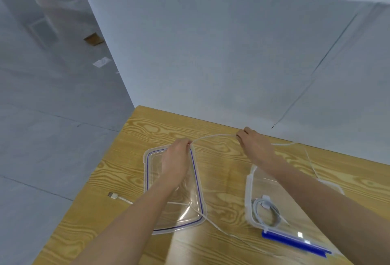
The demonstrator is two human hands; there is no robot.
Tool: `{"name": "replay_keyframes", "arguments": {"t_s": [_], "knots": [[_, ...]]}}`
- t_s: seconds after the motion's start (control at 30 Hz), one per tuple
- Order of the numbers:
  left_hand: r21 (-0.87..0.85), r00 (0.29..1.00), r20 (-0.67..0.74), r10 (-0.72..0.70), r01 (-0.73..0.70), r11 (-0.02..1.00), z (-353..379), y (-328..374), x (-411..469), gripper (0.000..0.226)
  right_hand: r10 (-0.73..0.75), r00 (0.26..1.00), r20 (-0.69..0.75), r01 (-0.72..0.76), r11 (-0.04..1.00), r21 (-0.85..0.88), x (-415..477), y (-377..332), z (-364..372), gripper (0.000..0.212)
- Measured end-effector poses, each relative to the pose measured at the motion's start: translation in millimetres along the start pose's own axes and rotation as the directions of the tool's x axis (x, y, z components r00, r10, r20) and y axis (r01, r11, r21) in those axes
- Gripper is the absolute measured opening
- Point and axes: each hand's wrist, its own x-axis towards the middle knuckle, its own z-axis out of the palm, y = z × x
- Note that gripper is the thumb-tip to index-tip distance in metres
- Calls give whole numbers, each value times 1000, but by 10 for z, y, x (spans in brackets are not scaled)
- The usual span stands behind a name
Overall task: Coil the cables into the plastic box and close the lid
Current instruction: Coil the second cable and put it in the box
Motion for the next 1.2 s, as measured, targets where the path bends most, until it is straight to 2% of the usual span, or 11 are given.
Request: {"name": "replay_keyframes", "arguments": {"t_s": [0.1,0.33,0.47,0.6,0.8,0.87,1.07,1.2], "knots": [[-172,1000,-24,6,-10,985,-86,181,-66,18,54,997,-56,-48,994,97,-176,103,-323,29],[-485,1000,25,19,-4,874,-345,792,-197,17,204,967,-153,-158,950,269,-660,308,-962,26],[-700,995,85,-44,91,709,-440,1157,-286,15,307,940,-149,-232,896,378,-980,442,-1279,24],[-857,981,189,-52,190,478,-444,1550,-417,14,452,886,-107,-297,728,618,-1305,495,-1530,18],[-932,952,305,-28,305,197,-326,2200,-718,13,578,814,-57,-187,354,916,-1658,481,-1777,19],[-938,946,322,-29,323,129,-286,2377,-808,12,592,804,-53,-129,261,957,-1745,479,-1823,19],[-915,917,399,-15,397,-75,-176,2814,-1002,8,607,790,-82,32,92,995,-1934,508,-1873,22],[-875,884,467,-20,458,-156,-59,3055,-1150,8,599,797,-75,107,-19,994,-2035,544,-1896,26]]}}
